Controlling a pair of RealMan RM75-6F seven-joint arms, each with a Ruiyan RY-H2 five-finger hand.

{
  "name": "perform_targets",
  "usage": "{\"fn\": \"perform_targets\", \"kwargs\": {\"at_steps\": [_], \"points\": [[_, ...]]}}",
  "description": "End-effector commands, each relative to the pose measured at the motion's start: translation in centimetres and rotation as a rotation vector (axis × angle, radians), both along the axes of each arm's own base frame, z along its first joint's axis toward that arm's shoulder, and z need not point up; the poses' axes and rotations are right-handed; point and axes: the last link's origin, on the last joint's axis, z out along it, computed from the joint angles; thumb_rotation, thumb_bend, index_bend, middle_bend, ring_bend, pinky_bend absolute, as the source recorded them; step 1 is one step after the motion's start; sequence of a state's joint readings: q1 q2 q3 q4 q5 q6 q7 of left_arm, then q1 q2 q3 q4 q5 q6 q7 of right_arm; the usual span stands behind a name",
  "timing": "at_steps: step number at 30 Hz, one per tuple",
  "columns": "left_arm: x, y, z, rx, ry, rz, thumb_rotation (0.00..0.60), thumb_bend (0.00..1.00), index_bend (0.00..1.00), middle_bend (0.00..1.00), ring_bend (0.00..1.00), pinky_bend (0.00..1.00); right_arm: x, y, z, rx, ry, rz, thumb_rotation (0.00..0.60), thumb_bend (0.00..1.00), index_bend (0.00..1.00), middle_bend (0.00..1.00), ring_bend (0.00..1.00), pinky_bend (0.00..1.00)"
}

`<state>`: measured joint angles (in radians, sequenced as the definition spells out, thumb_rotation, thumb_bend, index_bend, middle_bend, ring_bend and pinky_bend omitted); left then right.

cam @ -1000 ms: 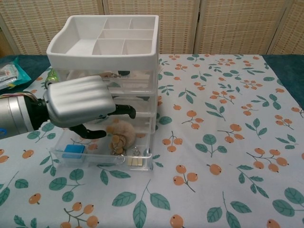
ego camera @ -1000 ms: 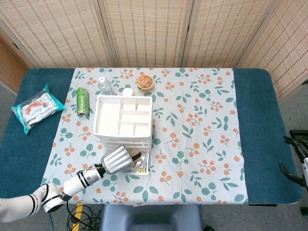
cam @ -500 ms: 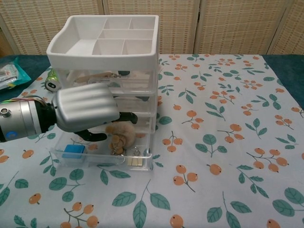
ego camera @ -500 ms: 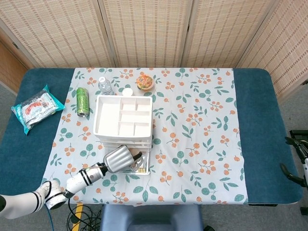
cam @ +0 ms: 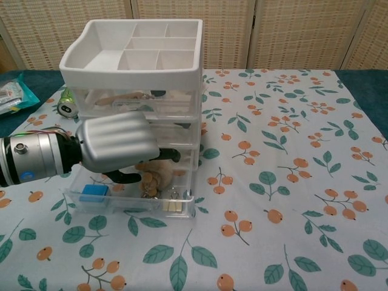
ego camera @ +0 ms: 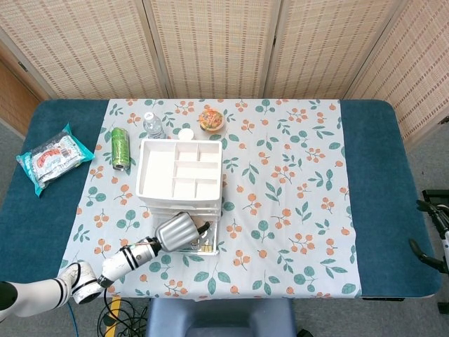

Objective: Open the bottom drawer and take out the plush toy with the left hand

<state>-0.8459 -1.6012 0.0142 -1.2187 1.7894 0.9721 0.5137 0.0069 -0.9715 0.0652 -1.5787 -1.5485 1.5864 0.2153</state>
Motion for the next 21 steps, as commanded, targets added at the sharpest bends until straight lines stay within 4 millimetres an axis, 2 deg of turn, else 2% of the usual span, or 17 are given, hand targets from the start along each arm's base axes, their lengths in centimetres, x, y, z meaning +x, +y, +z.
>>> {"fn": "perform_targets", "kwargs": {"at_steps": [1, 15, 21], "points": [[0.0, 0.1, -0.2, 0.003, 0.005, 0.003, 0.6, 0.3, 0.25, 0.99, 1.0, 1.0, 0.0, 0.0, 0.0, 0.0, 0.0, -0.001, 0.6, 0.33, 0.14, 0.27, 0.26, 0.22], [-0.2, 0.4, -1.0, 0.01, 0.028, 0.006, 0.6, 0.3, 0.28, 0.99, 1.0, 1.0, -0.3, -0.1, 0.0, 0.001, -0.001, -0.009, 0.6, 0.33, 0.14, 0.27, 0.26, 0.22], [-0.4, 0.4, -1.3, 0.007, 0.031, 0.006, 0.6, 0.3, 0.33, 0.99, 1.0, 1.0, -0.4, -0.1, -0.1, 0.002, -0.004, -0.012, 0.6, 0.33, 0.14, 0.27, 0.26, 0.22]]}}
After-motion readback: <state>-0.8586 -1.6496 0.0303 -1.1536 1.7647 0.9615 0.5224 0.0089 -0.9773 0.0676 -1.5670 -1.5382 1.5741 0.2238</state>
